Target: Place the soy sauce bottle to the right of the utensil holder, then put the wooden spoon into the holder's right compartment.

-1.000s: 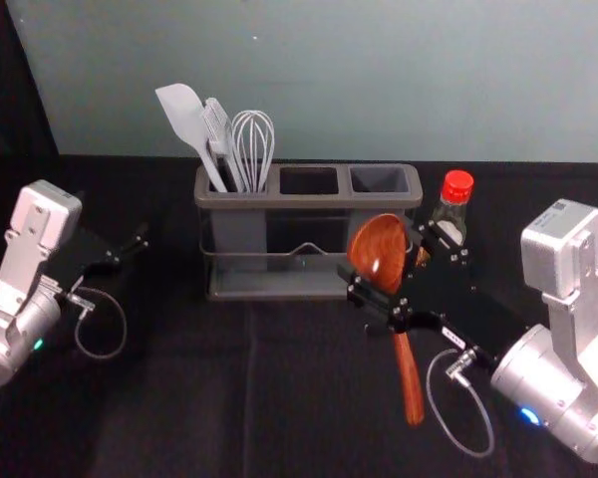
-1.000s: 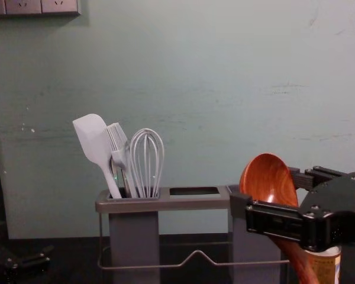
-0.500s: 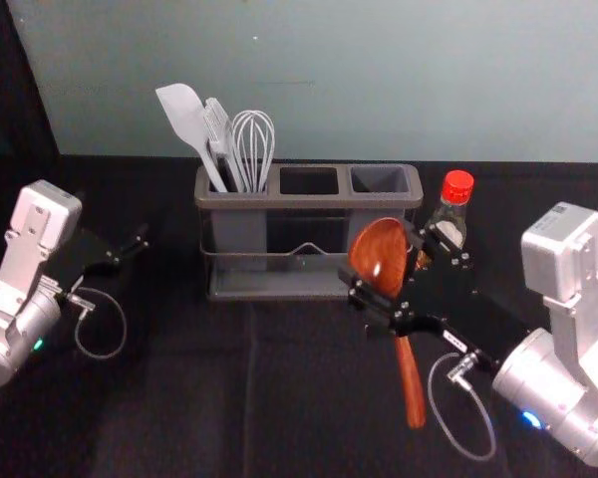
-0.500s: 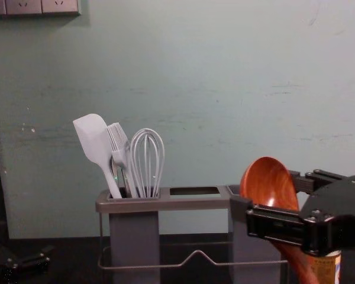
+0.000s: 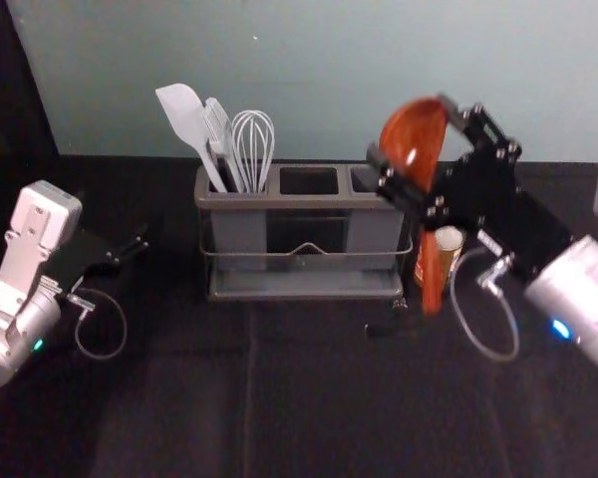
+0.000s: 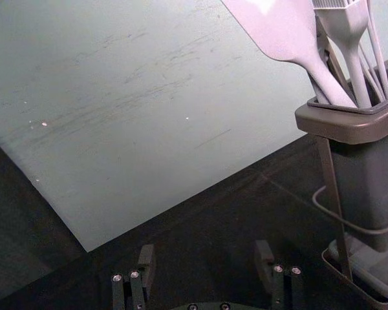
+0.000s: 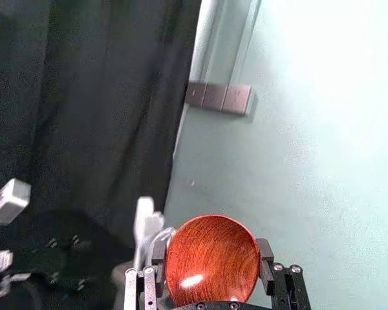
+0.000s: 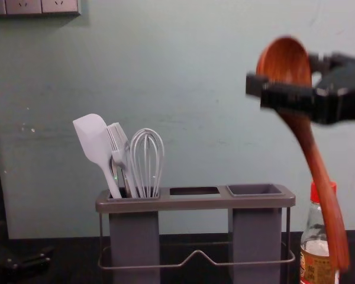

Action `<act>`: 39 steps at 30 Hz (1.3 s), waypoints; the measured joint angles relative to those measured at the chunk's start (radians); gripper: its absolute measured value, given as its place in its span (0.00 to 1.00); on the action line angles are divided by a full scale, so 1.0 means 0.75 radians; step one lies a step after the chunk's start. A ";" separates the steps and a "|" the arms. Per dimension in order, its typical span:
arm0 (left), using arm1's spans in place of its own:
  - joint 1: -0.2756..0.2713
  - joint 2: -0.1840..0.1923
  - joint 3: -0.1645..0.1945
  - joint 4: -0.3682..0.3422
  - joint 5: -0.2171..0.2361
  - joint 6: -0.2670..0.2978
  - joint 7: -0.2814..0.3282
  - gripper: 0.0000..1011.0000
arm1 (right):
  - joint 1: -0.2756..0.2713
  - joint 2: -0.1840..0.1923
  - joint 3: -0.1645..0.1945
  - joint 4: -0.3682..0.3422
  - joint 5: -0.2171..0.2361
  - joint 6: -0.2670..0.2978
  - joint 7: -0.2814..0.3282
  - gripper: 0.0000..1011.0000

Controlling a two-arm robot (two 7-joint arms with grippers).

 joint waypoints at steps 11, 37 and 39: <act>0.000 0.000 0.000 0.000 0.000 0.000 0.000 0.99 | 0.245 -0.011 -0.026 0.209 0.073 -0.151 0.052 0.83; 0.000 0.000 0.000 0.000 0.000 0.000 0.000 0.99 | 0.582 -0.120 -0.144 0.668 0.013 -0.368 0.010 0.83; 0.000 0.000 0.000 0.000 0.000 0.000 0.000 0.99 | 0.597 -0.137 -0.151 0.703 -0.010 -0.386 -0.008 0.83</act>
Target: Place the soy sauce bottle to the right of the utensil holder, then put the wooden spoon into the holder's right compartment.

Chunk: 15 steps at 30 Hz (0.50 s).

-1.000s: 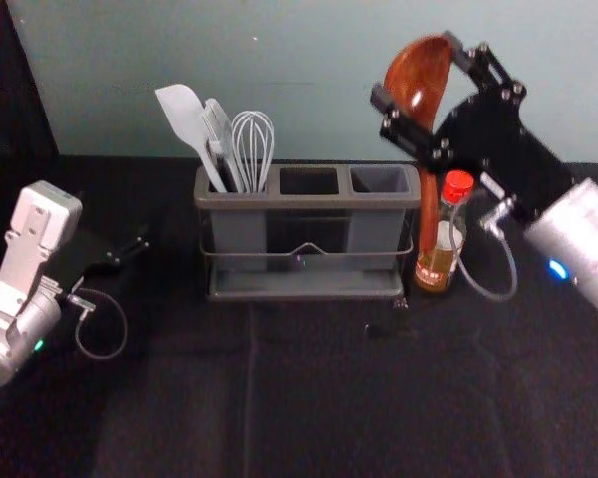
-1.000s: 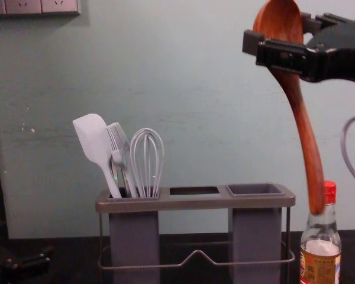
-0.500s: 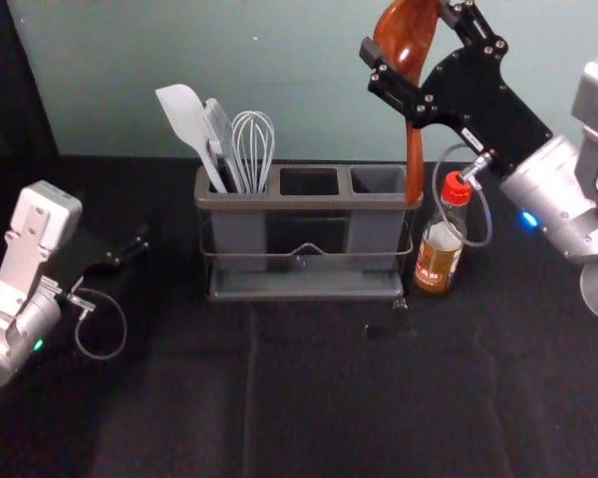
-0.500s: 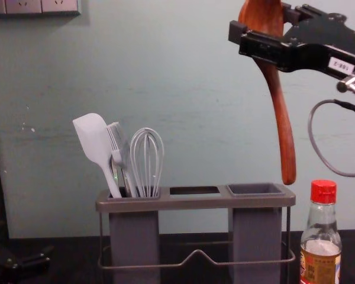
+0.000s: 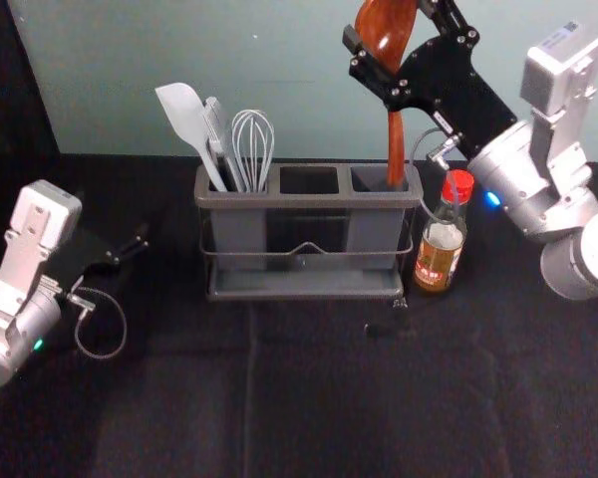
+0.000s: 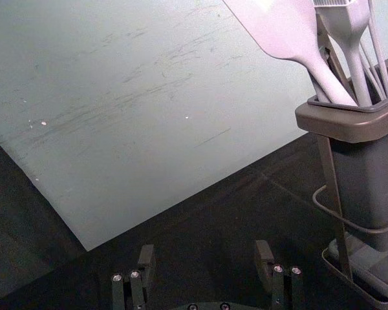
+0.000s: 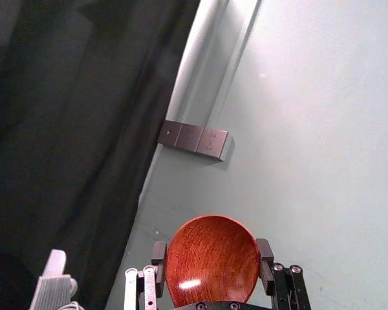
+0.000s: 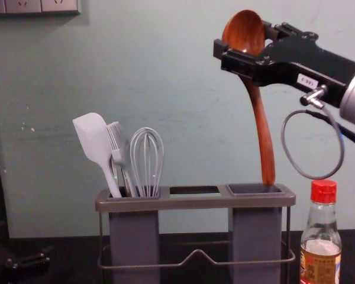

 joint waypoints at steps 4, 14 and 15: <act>0.000 0.000 0.000 0.000 0.000 0.000 0.000 0.99 | 0.021 -0.031 -0.007 0.060 -0.030 -0.039 -0.024 0.83; 0.000 0.000 0.000 0.000 0.000 0.000 0.000 0.99 | 0.019 -0.060 -0.022 0.150 -0.075 -0.124 -0.032 0.83; 0.000 0.000 0.000 0.000 0.000 0.000 0.000 0.99 | 0.017 -0.060 -0.023 0.157 -0.080 -0.130 -0.032 0.83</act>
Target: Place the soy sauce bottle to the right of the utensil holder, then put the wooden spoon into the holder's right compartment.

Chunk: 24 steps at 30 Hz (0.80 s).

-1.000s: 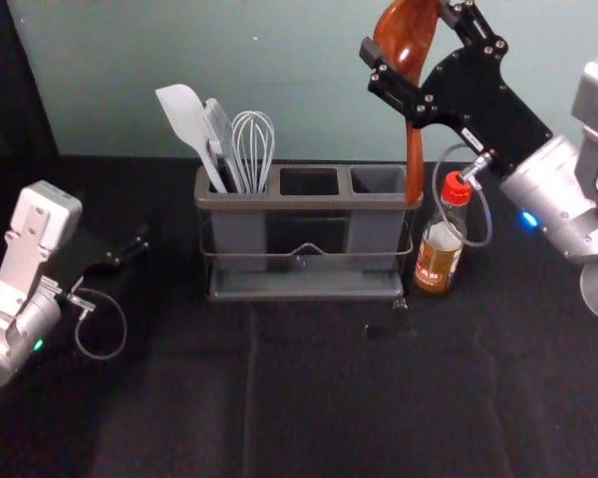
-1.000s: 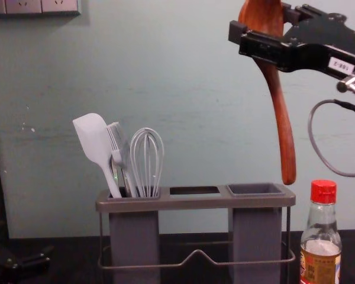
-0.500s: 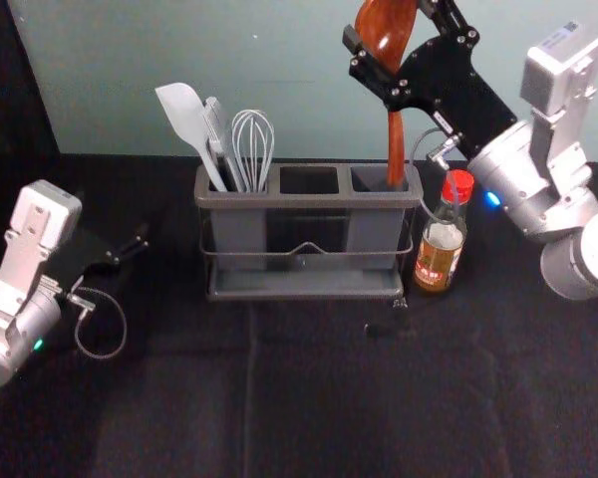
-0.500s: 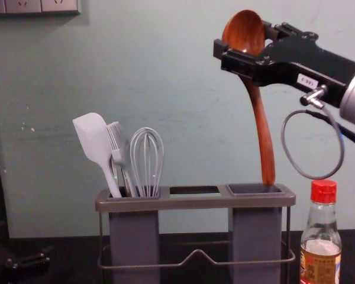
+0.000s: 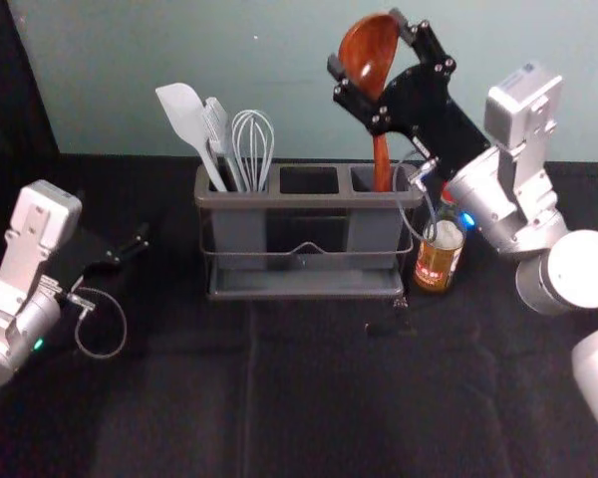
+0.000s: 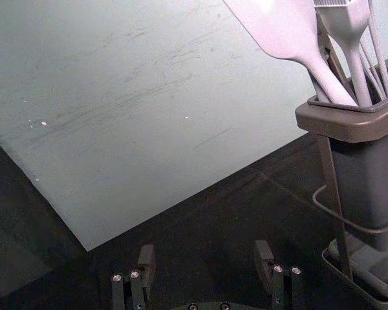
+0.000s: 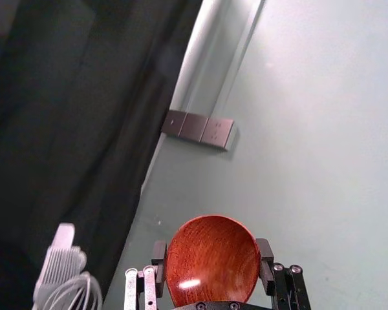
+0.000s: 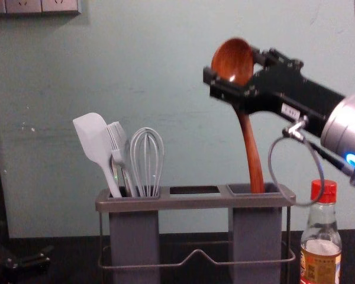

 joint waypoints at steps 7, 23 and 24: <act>0.000 0.000 0.000 0.000 0.000 0.000 0.000 0.99 | -0.024 -0.002 -0.007 0.043 -0.044 -0.035 -0.010 0.83; 0.000 0.000 0.000 0.000 0.000 0.000 0.000 0.99 | -0.092 0.003 0.005 0.066 -0.080 -0.069 -0.023 0.83; 0.000 0.000 0.000 0.000 0.000 0.000 0.000 0.99 | -0.099 0.003 0.007 0.064 -0.080 -0.070 -0.024 0.83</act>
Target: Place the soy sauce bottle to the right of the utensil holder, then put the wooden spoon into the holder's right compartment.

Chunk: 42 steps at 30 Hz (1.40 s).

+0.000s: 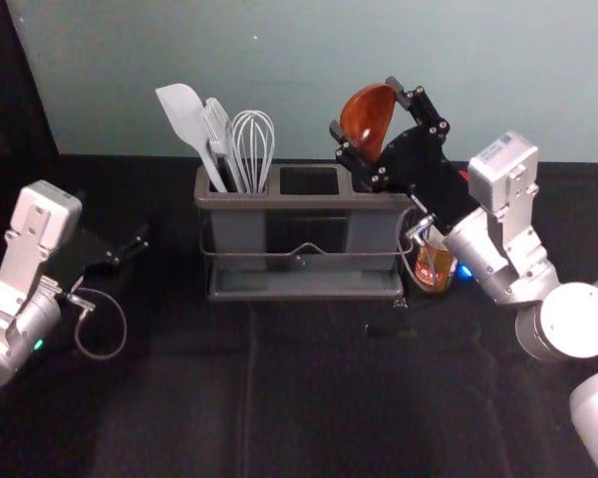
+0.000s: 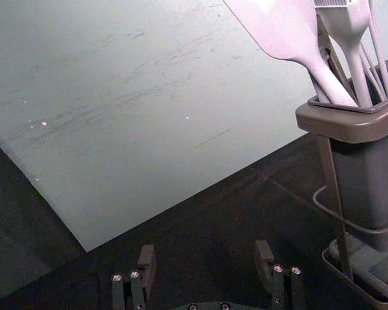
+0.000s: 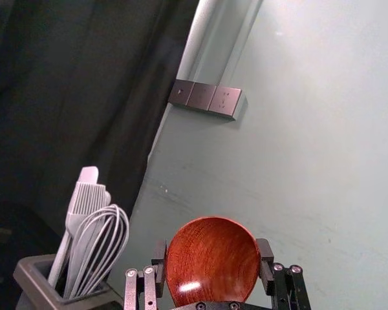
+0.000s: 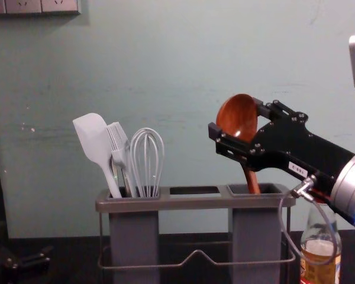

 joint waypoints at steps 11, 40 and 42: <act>0.000 0.000 0.000 0.000 0.000 0.000 0.000 0.99 | -0.036 -0.004 0.025 -0.027 0.007 -0.006 -0.011 0.99; 0.000 0.000 0.000 0.000 0.000 0.000 0.000 0.99 | -0.544 0.075 0.209 -0.669 0.019 0.136 -0.127 0.99; 0.000 0.000 0.000 0.000 0.000 0.000 0.000 0.99 | -0.567 0.079 0.232 -0.679 0.014 0.135 -0.138 0.99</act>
